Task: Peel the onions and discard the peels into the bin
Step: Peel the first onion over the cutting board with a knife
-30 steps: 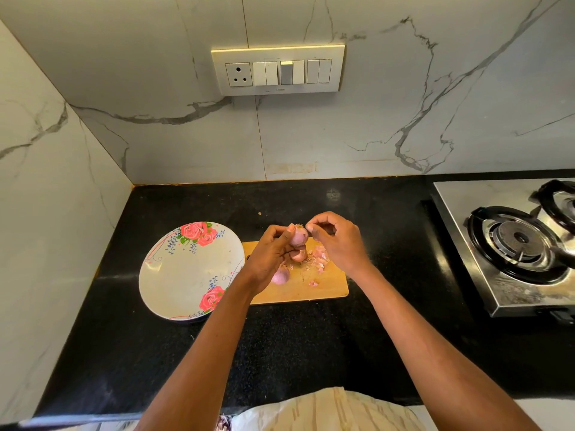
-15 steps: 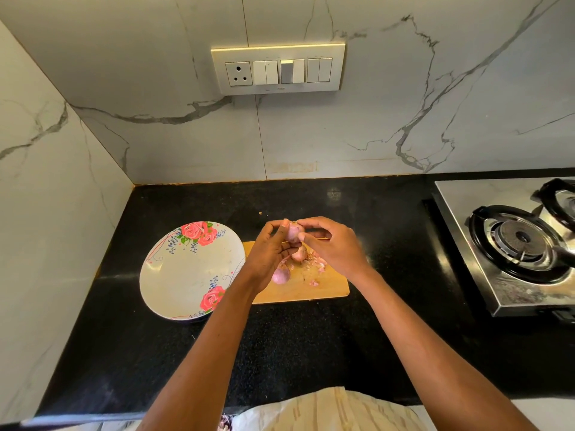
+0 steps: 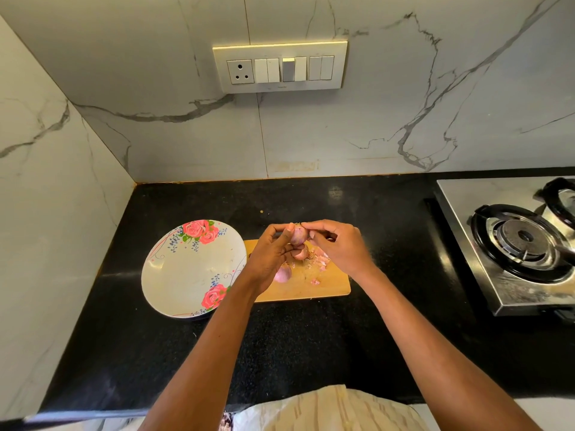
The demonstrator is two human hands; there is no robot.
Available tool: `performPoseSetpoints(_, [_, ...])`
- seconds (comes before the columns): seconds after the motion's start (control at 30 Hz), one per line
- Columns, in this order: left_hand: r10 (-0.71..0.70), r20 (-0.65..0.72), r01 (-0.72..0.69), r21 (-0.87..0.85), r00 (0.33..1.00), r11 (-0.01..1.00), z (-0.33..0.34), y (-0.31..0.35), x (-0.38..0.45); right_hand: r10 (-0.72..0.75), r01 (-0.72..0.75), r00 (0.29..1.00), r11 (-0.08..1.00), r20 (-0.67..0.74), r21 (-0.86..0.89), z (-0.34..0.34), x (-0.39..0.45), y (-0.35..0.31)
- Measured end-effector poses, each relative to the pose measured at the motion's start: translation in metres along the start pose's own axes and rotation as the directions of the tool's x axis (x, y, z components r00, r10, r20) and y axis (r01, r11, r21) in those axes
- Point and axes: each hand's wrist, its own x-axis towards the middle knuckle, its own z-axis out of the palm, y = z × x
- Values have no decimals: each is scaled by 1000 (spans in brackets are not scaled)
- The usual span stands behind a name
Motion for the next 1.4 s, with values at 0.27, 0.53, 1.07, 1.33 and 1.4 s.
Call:
performPoseSetpoints(0.27, [-2,-42,4,31,999,1000,2,0,4,-13,13,1000,999,-1,30,3,-3,-7])
performPoseSetpoints(0.53, [-36,8,36,-52,999,998,1,3,0,-77,77,997,996,-16,-49,0,-3,-2])
performPoseSetpoints(1.07, [-16,-56,18,39,998,999,3,4,3,-107,108,994,993,28,-46,3,-4,-6])
performPoseSetpoints(1.33, [-50,-39,50,0,998,999,1,1,1,-107,109,994,991,34,-82,3,-4,-2])
performPoseSetpoints(1.4, [-54,-33,55,1,998,999,1,2,1,-105,107,994,991,30,-78,5,-4,-2])
